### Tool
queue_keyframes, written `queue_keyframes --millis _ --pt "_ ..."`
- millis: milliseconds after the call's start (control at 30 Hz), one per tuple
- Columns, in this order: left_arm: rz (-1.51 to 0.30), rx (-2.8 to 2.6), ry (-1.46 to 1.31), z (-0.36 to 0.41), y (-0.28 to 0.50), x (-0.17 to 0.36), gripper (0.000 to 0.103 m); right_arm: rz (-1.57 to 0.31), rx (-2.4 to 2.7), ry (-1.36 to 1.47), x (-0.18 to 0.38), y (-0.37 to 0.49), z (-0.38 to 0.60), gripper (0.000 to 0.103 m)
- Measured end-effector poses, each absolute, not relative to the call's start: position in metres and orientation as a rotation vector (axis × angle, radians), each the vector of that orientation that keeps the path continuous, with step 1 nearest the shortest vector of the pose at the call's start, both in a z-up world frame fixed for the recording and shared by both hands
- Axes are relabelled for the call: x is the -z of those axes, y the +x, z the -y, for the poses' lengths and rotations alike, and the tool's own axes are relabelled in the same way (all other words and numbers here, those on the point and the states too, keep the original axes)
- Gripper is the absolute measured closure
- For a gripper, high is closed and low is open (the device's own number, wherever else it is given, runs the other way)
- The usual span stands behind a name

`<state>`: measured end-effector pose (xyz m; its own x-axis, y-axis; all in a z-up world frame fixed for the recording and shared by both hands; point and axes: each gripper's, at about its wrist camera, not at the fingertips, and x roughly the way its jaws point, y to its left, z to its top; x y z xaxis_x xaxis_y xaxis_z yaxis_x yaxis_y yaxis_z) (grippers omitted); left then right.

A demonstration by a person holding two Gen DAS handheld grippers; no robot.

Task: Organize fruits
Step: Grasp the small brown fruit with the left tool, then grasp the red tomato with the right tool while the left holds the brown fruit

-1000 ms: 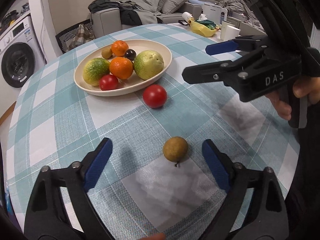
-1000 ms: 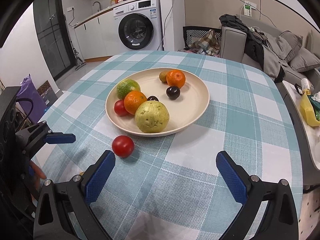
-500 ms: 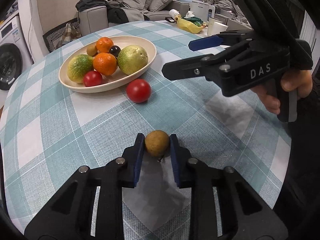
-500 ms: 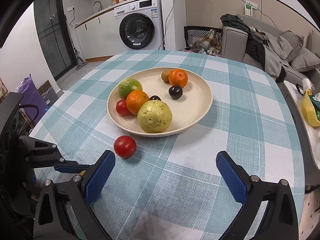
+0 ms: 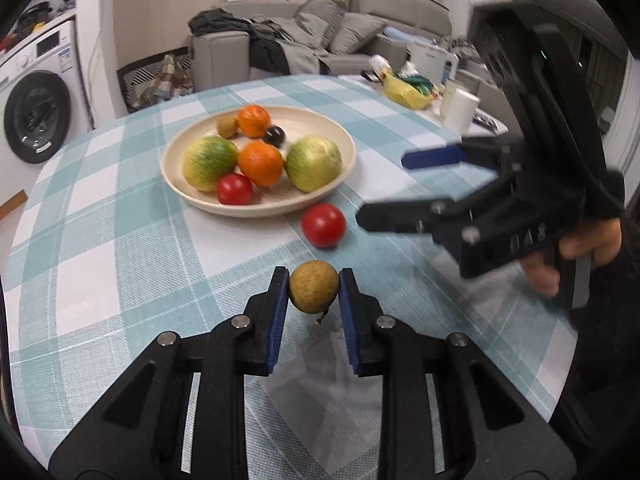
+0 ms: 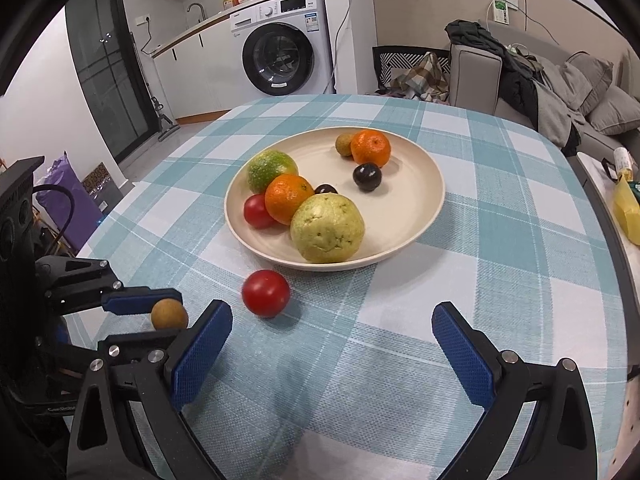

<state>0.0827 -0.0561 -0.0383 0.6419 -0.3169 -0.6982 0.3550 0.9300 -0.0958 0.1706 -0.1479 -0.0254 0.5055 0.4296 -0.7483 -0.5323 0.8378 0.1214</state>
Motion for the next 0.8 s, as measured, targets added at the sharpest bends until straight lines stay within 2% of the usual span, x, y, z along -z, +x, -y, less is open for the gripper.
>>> queue_keyframes --millis 100,167,233,300,367,500,800 --pt "-0.761 0.337 0.02 0.047 0.086 0.034 0.081 -0.86 -0.607 -0.117 0.027 0.169 0.14 0.004" --pt "-0.749 0.305 0.002 0.041 0.087 0.032 0.081 -0.866 -0.622 -0.124 0.029 0.167 0.133 0.016" --pt "-0.744 0.282 -0.016 0.035 0.088 0.031 0.081 -0.882 -0.636 -0.129 0.033 0.167 0.126 0.022" --pt "-0.739 0.264 -0.032 0.03 0.089 0.03 0.081 -0.886 -0.64 -0.13 0.037 0.167 0.122 0.023" --pt "-0.737 0.243 -0.04 0.027 0.09 0.031 0.081 -0.876 -0.642 -0.126 0.036 0.166 0.118 0.029" --pt "-0.731 0.22 -0.05 0.022 0.092 0.031 0.081 -0.86 -0.644 -0.113 0.034 0.166 0.114 0.033" --pt "-0.735 0.198 -0.061 0.02 0.095 0.033 0.081 -0.878 -0.648 -0.133 0.038 0.166 0.111 0.05"
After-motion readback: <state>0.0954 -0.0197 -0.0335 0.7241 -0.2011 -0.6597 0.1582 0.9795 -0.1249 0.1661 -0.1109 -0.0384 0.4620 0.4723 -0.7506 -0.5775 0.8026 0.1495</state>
